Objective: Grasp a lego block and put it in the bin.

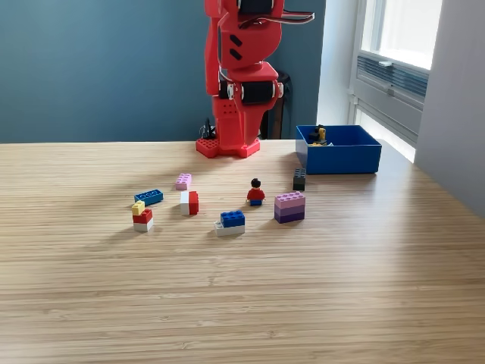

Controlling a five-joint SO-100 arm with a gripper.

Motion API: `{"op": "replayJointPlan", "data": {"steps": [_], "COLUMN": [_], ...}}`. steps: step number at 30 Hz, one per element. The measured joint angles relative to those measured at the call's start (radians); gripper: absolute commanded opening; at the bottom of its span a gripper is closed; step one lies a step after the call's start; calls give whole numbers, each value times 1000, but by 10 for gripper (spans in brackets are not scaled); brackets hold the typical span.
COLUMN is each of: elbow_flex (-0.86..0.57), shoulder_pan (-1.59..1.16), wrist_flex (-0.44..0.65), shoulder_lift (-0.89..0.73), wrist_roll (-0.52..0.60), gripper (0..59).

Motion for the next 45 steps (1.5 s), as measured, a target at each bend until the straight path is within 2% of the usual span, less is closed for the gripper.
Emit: {"op": "replayJointPlan", "data": {"steps": [20,26,30,34,40,45], "elbow_flex": [35,52,138,212,227,227], "shoulder_pan": [20,74,109,115,89,54], "wrist_flex": [-2,-81,-172,-213,-221,-221], "shoulder_lift": [0,0,0,0,0,0], "wrist_roll": [0,-29,-94,-133,-144,-155], "gripper": [1,1,3,105,157,172]}}
